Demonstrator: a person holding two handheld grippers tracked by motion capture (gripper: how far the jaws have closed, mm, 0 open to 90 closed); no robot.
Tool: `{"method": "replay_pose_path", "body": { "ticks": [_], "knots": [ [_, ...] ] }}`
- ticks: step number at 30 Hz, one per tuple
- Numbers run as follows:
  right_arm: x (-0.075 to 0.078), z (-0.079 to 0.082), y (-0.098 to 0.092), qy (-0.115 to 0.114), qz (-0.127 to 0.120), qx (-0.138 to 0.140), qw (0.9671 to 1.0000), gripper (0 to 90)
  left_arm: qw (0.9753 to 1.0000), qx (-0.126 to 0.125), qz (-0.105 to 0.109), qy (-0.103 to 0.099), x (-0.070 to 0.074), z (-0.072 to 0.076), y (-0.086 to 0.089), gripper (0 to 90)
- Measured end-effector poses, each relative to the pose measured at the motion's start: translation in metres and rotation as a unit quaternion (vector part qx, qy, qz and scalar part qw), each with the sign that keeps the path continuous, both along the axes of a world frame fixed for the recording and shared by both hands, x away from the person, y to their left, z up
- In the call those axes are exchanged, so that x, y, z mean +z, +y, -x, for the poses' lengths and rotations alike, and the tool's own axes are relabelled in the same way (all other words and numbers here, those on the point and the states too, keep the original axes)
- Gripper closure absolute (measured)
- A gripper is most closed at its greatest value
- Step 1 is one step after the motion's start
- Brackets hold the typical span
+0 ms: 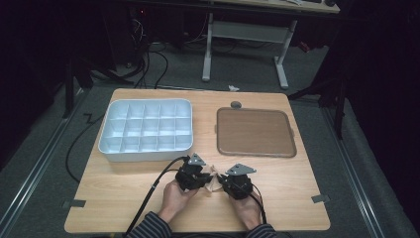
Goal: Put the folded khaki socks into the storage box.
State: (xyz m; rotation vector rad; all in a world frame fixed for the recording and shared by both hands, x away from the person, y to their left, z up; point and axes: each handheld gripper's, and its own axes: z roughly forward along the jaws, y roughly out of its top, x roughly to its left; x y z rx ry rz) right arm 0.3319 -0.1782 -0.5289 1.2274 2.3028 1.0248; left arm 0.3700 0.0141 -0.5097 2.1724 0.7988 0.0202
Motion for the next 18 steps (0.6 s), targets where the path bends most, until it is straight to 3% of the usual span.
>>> {"method": "replay_pose_path", "body": {
  "ticks": [5,12,18],
  "knots": [
    [0.0,0.0,0.0,-0.002,0.005,0.003,1.0,85.1,0.9999,-0.003,0.01,0.001,0.0,0.001,0.002,75.0],
    [0.003,0.002,0.0,-0.005,0.002,-0.001,1.0,81.4,0.999,-0.004,0.044,-0.005,0.011,0.008,0.012,66.5],
    [0.013,0.008,-0.009,-0.017,-0.019,-0.011,0.9996,79.1,0.9978,0.003,0.065,-0.017,0.022,0.013,0.024,64.5]
  ]
}}
